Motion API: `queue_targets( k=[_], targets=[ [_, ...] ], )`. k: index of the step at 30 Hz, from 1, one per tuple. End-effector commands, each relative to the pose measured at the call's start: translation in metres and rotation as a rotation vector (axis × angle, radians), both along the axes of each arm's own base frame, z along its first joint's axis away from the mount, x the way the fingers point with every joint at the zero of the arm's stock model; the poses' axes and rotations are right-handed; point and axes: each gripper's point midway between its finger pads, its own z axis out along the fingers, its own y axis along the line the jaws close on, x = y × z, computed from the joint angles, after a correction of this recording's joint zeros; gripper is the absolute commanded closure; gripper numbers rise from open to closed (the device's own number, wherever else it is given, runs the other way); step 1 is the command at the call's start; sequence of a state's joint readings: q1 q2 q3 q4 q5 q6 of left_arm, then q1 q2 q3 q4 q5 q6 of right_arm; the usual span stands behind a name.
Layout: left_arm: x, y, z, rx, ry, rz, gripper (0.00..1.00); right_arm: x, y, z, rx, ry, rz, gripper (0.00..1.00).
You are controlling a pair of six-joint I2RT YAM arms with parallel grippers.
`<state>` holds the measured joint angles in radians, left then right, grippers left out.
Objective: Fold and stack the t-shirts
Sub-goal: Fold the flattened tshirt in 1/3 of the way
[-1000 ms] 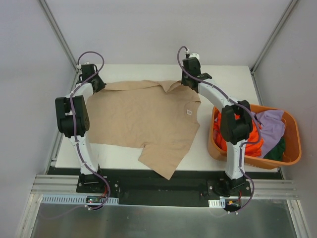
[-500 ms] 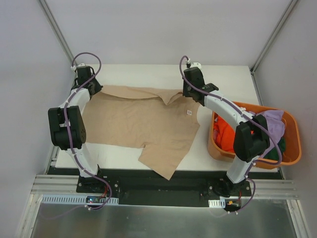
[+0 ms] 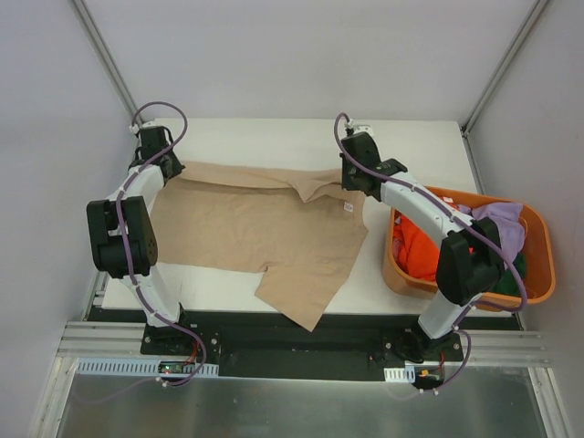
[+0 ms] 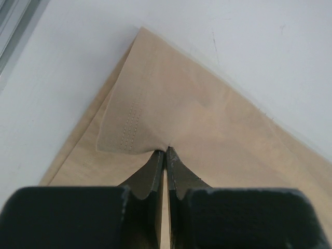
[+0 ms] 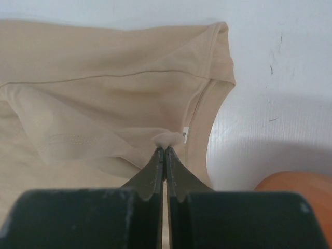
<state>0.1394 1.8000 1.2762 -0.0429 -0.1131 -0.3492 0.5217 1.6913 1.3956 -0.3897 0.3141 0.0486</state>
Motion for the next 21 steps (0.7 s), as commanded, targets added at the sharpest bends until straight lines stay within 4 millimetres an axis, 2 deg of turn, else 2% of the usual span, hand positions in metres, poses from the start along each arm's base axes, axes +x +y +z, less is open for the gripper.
queue_targets(
  k=[1,6,9,11,12,13,14,16,18,20,21],
  targets=[
    [-0.011,0.002,-0.006,0.002,0.034,-0.028,1.00,-0.018,0.000,0.003,0.010,0.026,0.031,0.99],
    [-0.027,0.007,-0.023,0.005,0.111,0.022,1.00,-0.045,0.001,-0.019,-0.040,0.115,0.061,0.93],
    [-0.038,0.014,-0.024,0.031,0.145,0.067,0.94,-0.065,-0.003,-0.026,-0.102,0.147,0.082,0.87],
    [-0.045,0.020,-0.022,0.054,0.160,0.096,0.73,-0.076,-0.007,-0.026,-0.135,0.162,0.089,0.81],
    [-0.049,0.022,-0.020,0.063,0.167,0.106,0.56,-0.080,-0.009,-0.025,-0.151,0.168,0.100,0.76],
    [-0.051,0.022,-0.016,0.066,0.167,0.112,0.35,-0.085,-0.009,-0.021,-0.160,0.168,0.115,0.68],
    [-0.053,0.023,-0.012,0.069,0.167,0.121,0.21,-0.088,-0.008,-0.017,-0.164,0.162,0.130,0.61],
    [-0.055,0.023,-0.001,0.070,0.151,0.127,0.03,-0.091,-0.004,-0.008,-0.166,0.145,0.180,0.44],
    [-0.052,0.020,0.015,0.050,0.112,0.130,0.01,-0.092,0.011,0.000,-0.121,0.128,0.255,0.31],
    [-0.045,0.008,0.027,-0.007,0.074,0.085,0.01,-0.086,0.032,0.005,-0.058,0.099,0.331,0.20],
    [-0.039,-0.001,0.031,-0.049,0.055,0.056,0.01,-0.084,0.042,0.006,-0.031,0.093,0.371,0.19]
  ],
)
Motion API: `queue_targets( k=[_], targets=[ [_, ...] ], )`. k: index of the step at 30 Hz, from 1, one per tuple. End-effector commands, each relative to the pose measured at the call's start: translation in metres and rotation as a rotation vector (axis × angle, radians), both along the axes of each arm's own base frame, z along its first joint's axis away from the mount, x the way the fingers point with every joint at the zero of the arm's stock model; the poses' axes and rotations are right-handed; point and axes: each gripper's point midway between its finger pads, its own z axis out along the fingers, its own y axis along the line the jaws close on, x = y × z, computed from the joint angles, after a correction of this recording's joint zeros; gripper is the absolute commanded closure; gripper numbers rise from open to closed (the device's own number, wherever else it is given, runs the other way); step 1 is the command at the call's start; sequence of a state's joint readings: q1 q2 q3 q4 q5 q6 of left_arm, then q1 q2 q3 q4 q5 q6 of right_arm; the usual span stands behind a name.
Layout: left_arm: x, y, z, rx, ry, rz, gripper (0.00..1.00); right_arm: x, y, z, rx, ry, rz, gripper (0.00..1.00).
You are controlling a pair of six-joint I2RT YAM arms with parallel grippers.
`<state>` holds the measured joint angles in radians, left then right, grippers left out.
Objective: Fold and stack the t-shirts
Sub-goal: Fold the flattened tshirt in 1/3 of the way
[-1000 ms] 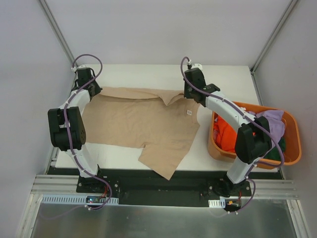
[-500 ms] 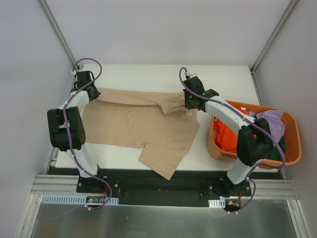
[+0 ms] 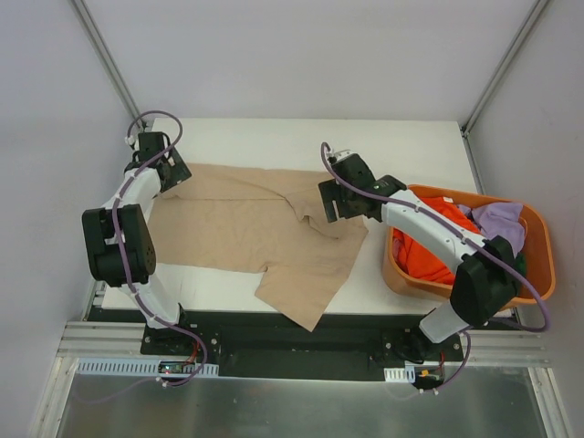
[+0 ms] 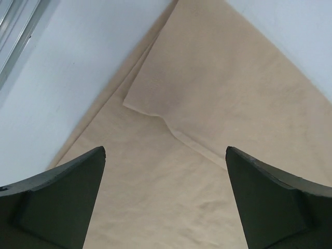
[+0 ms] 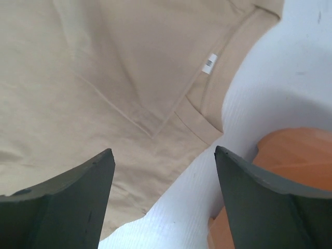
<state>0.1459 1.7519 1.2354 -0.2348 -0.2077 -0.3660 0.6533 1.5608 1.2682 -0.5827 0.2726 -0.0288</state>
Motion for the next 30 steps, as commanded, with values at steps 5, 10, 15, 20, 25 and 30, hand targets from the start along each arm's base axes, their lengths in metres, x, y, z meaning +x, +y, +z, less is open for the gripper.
queue_targets(
  k=[5,10,15,20,25,30],
  targets=[
    [0.034,-0.040,0.040,-0.220,-0.125,-0.122,0.01,-0.010,0.111,0.019,0.173,-0.040,0.589,0.15],
    [0.043,-0.036,0.002,-0.234,-0.042,-0.107,0.01,-0.013,0.158,-0.003,0.105,0.009,0.858,0.20],
    [0.044,-0.026,-0.026,-0.243,0.019,-0.088,0.01,0.015,0.172,-0.038,0.054,0.088,0.814,0.31],
    [0.036,-0.015,-0.046,-0.277,0.074,-0.064,0.01,0.030,0.160,-0.075,0.042,0.190,0.718,0.42],
    [0.028,-0.017,-0.057,-0.280,0.103,-0.091,0.01,0.047,0.143,-0.090,0.030,0.208,0.631,0.48],
    [0.031,-0.021,-0.051,-0.292,0.086,-0.123,0.01,0.051,0.137,-0.105,0.012,0.233,0.596,0.51]
  ],
)
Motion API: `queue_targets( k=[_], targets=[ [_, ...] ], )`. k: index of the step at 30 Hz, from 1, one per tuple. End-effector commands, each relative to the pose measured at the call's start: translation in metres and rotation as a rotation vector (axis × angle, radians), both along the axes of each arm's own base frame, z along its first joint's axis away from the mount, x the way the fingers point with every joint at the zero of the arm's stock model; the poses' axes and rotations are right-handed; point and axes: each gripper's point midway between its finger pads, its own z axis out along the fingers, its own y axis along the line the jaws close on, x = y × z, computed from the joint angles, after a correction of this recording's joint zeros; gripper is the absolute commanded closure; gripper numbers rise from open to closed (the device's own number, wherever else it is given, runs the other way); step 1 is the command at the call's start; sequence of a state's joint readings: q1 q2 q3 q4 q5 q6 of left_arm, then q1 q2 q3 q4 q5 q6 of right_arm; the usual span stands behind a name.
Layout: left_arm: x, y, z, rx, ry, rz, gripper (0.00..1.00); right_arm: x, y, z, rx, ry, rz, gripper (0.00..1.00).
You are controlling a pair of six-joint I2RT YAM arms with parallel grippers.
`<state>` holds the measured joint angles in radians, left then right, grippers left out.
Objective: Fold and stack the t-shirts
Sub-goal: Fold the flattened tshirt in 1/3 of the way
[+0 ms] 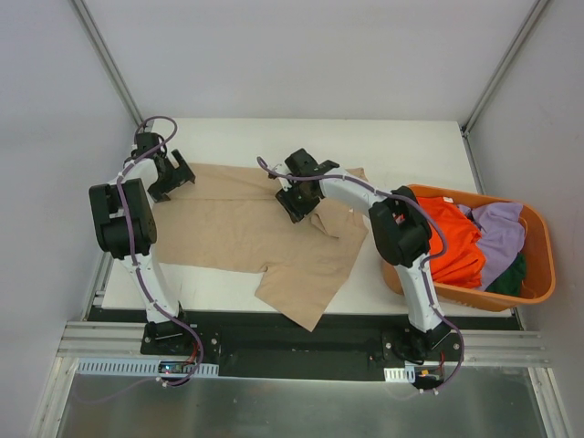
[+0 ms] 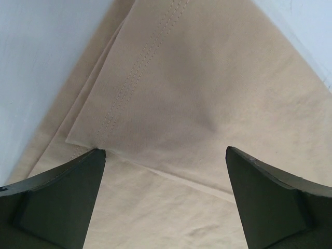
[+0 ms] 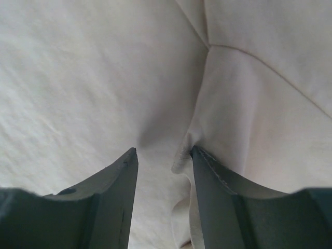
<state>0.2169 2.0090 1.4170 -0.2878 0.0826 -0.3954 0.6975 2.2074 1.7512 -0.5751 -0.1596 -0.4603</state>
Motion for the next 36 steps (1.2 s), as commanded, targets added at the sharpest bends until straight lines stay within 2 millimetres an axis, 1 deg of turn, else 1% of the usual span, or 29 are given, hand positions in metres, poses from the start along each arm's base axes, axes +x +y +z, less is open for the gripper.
queue_targets(
  k=[1,4,7,11,14,16,18,21,23,24,26,31,32,33,36],
  targets=[
    [-0.003,-0.006,0.000,-0.016,0.004,-0.052,0.01,0.008,0.001,0.000,-0.019,-0.010,-0.046,0.53],
    [-0.009,-0.004,0.001,0.004,0.010,-0.050,0.01,0.009,0.000,0.003,-0.022,-0.016,-0.054,0.53],
    [-0.011,-0.004,-0.001,0.003,0.014,-0.050,0.01,0.015,-0.009,0.008,-0.055,-0.068,-0.077,0.54],
    [-0.011,-0.003,0.000,0.013,0.013,-0.044,0.01,0.016,-0.026,0.007,-0.121,-0.106,-0.098,0.59],
    [-0.012,-0.001,0.000,0.019,0.017,-0.039,0.01,0.011,-0.030,0.008,-0.130,-0.100,-0.097,0.64],
    [-0.012,-0.001,-0.001,0.022,0.017,-0.037,0.01,0.011,-0.033,0.008,-0.136,-0.105,-0.109,0.66],
    [-0.012,0.000,-0.002,0.024,0.021,-0.033,0.01,0.013,-0.037,0.008,-0.148,-0.123,-0.121,0.73],
    [-0.012,0.002,-0.002,0.032,0.022,-0.031,0.01,0.014,-0.039,0.009,-0.156,-0.131,-0.133,0.88],
    [-0.012,0.002,-0.002,0.031,0.021,-0.029,0.01,0.012,-0.034,0.013,-0.138,-0.133,-0.133,0.97],
    [-0.012,0.002,-0.002,0.032,0.023,-0.029,0.01,0.012,-0.031,0.018,-0.130,-0.147,-0.132,0.99],
    [-0.012,0.002,-0.002,0.033,0.022,-0.026,0.01,0.014,-0.027,0.030,-0.117,-0.179,-0.145,0.99],
    [-0.012,0.001,-0.001,0.030,0.020,-0.028,0.01,-0.003,-0.003,0.062,-0.014,-0.130,-0.160,0.99],
    [-0.011,0.001,0.000,0.030,0.017,-0.027,0.01,-0.007,0.001,0.066,0.004,-0.117,-0.172,0.99],
    [-0.012,0.001,-0.001,0.030,0.020,-0.028,0.01,-0.013,0.007,0.067,0.036,-0.083,-0.173,0.99],
    [-0.012,0.001,0.000,0.031,0.018,-0.028,0.01,-0.023,0.017,0.068,0.088,-0.022,-0.193,0.99]
  ],
)
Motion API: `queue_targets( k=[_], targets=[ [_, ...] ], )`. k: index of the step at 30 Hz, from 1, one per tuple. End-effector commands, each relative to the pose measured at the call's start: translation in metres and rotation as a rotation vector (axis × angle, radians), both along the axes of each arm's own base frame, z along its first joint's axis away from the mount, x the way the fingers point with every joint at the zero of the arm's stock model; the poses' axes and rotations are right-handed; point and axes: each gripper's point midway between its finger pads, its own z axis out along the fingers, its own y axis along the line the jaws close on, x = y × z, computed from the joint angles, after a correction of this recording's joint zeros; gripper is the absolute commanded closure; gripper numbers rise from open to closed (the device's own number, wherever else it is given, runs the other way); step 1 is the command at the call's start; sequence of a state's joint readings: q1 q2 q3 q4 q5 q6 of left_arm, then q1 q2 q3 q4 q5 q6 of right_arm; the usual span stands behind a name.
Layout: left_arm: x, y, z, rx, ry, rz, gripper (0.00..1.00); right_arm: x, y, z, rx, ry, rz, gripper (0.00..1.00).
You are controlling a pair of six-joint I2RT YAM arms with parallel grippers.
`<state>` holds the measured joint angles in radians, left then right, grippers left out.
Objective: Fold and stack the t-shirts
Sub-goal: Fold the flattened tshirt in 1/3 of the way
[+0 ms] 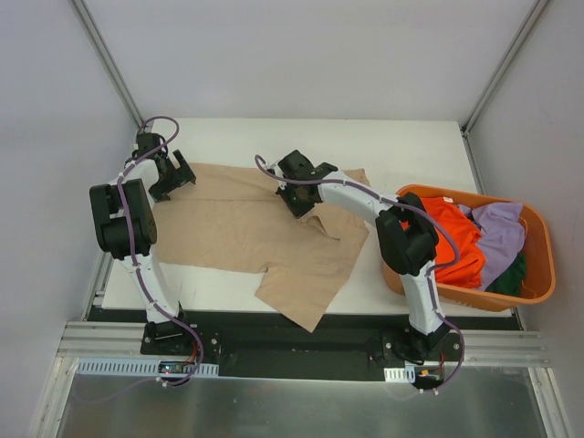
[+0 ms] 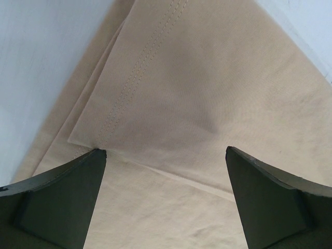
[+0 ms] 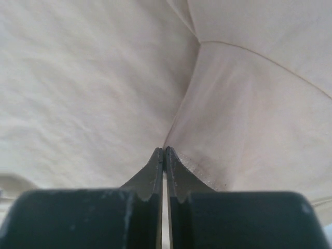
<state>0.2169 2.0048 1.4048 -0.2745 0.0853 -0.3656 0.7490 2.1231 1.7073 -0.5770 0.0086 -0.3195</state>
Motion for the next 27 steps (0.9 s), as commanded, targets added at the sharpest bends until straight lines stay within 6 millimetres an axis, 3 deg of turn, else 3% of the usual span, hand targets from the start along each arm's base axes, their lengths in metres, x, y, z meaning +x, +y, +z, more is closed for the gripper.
queue_targets(
  k=[1,9,11,13,16,17,19,20,27],
  targets=[
    [-0.011,0.001,0.001,0.019,0.023,-0.002,0.01,-0.020,0.024,0.043,0.151,0.063,-0.046,0.99],
    [-0.012,0.001,0.002,0.019,0.024,0.002,0.01,-0.024,0.045,0.034,0.210,0.138,-0.163,0.91],
    [-0.012,0.002,0.003,0.024,0.022,0.005,0.01,-0.023,0.046,0.034,0.215,0.137,-0.188,0.76],
    [-0.013,0.004,0.001,0.030,0.026,0.009,0.01,-0.026,0.050,0.042,0.249,0.144,-0.165,0.49],
    [-0.013,0.004,0.001,0.030,0.028,0.013,0.01,-0.039,0.055,0.061,0.325,0.115,-0.087,0.35],
    [-0.012,0.004,0.002,0.032,0.025,0.015,0.01,-0.041,0.055,0.078,0.368,0.083,-0.076,0.28],
    [-0.013,0.005,0.001,0.033,0.029,0.018,0.01,-0.039,0.044,0.089,0.391,0.028,-0.121,0.07],
    [-0.013,0.004,0.001,0.031,0.028,0.019,0.01,-0.036,0.037,0.094,0.390,-0.009,-0.159,0.04],
    [-0.012,0.004,0.008,0.028,0.013,0.035,0.01,-0.031,-0.014,0.081,0.327,-0.042,-0.418,0.04]
  ],
)
